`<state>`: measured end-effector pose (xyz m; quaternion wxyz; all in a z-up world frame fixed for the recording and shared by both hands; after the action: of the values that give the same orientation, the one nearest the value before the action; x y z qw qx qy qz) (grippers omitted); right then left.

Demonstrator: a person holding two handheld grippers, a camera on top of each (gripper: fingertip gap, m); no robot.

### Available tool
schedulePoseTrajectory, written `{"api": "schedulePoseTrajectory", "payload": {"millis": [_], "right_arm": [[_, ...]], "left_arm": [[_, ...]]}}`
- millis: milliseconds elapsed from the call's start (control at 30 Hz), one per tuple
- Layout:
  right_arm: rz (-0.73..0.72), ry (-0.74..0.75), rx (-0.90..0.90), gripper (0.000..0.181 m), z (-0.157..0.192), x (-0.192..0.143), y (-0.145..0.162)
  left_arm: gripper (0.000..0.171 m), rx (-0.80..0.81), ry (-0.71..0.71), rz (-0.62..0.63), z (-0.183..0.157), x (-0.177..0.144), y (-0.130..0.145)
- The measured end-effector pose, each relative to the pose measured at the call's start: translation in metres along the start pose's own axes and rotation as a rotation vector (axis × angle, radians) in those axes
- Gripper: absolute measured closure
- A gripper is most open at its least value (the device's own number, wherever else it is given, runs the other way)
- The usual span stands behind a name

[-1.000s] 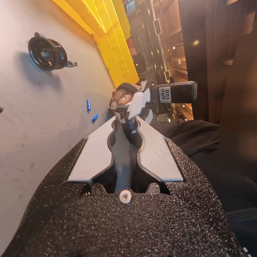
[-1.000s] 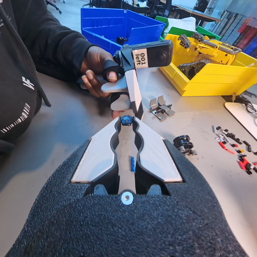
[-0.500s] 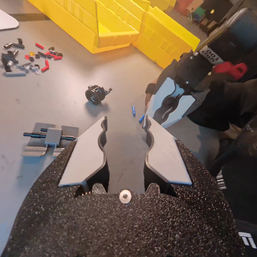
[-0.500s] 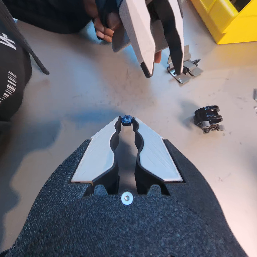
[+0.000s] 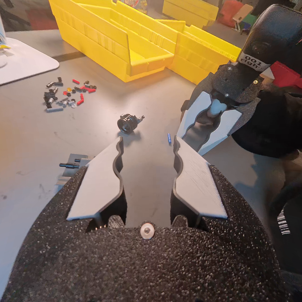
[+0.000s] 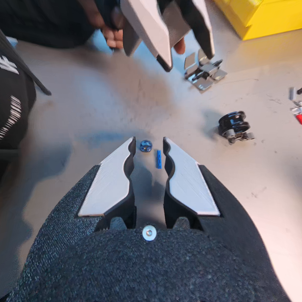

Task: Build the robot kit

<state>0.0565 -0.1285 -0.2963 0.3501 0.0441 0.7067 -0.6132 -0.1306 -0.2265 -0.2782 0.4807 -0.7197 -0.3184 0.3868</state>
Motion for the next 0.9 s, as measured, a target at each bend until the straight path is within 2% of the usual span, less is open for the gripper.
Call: {"api": "schedulePoseTrajectory", "payload": {"millis": [100, 233, 400, 667, 900], "right_arm": [[-0.197, 0.046, 0.059, 0.139, -0.010, -0.016, -0.011], [-0.439, 0.228, 0.100, 0.132, -0.029, -0.040, -0.018], [-0.618, 0.412, 0.177, 0.130, -0.046, -0.065, -0.014], [-0.630, 0.496, 0.175, 0.123, -0.051, -0.068, -0.010], [-0.621, 0.523, 0.137, 0.120, -0.048, -0.066, -0.012]], "left_arm": [[0.109, 0.027, -0.042, -0.059, 0.002, -0.004, -0.004], [0.108, 0.046, -0.101, -0.117, 0.006, -0.010, -0.008], [0.108, 0.045, -0.129, -0.134, 0.008, -0.012, -0.009], [0.108, 0.048, -0.144, -0.149, 0.009, -0.012, -0.009], [0.107, 0.116, -0.224, -0.180, 0.011, -0.016, -0.011]]}}
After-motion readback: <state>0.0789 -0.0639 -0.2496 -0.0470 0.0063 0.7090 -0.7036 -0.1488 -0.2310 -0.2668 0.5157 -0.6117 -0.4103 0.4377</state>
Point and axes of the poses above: each gripper's, where its closed fingertips meet, x out along the fingers, y out of its underside, z = x × y across the jaws, the point moved 10 cm from there along -x, back along the fingers, and after that the axes turned 5 degrees about -z, right-handed, at the moved point
